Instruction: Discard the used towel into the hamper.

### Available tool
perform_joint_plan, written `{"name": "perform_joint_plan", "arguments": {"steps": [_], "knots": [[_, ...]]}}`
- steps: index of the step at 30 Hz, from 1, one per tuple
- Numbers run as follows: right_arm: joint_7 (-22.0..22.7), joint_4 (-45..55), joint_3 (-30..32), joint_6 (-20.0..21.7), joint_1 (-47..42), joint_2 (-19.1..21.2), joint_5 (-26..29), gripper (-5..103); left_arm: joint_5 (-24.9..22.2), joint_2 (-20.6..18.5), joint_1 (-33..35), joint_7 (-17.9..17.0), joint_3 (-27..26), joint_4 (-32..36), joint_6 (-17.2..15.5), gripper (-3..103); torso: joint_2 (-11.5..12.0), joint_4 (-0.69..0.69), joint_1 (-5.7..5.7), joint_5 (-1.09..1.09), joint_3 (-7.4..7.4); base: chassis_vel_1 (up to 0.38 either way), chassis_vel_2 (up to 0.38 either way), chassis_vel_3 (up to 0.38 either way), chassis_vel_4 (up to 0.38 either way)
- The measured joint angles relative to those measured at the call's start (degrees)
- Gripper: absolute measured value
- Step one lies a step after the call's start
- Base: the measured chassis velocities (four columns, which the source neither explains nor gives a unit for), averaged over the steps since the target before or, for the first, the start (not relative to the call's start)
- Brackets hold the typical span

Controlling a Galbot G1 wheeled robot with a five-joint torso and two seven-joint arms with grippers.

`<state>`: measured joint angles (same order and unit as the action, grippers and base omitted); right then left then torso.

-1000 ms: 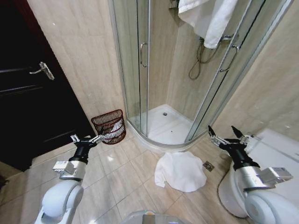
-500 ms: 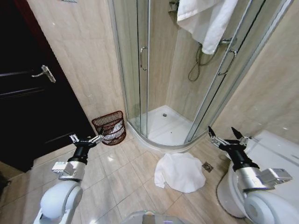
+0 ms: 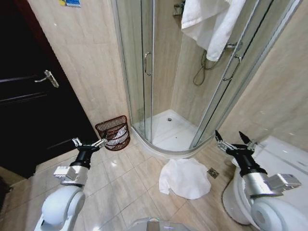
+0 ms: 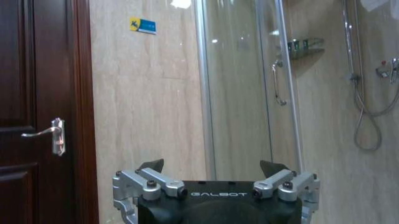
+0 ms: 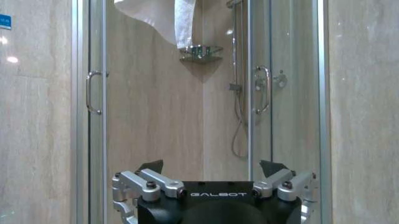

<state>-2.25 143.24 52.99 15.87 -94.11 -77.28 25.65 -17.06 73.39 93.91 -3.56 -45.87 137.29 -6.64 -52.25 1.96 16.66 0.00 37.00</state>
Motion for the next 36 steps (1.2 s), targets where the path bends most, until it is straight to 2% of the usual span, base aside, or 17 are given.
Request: {"name": "perform_joint_plan", "arguments": {"steps": [36], "knots": [[0.1,0.0,0.1,-0.2,-0.7,0.5,0.5,100,1.4,0.2,0.6,0.5,0.5,0.3,0.0,100,-10.0,0.0,4.49,0.0,5.5,0.0,0.0,0.0,0.0]]}}
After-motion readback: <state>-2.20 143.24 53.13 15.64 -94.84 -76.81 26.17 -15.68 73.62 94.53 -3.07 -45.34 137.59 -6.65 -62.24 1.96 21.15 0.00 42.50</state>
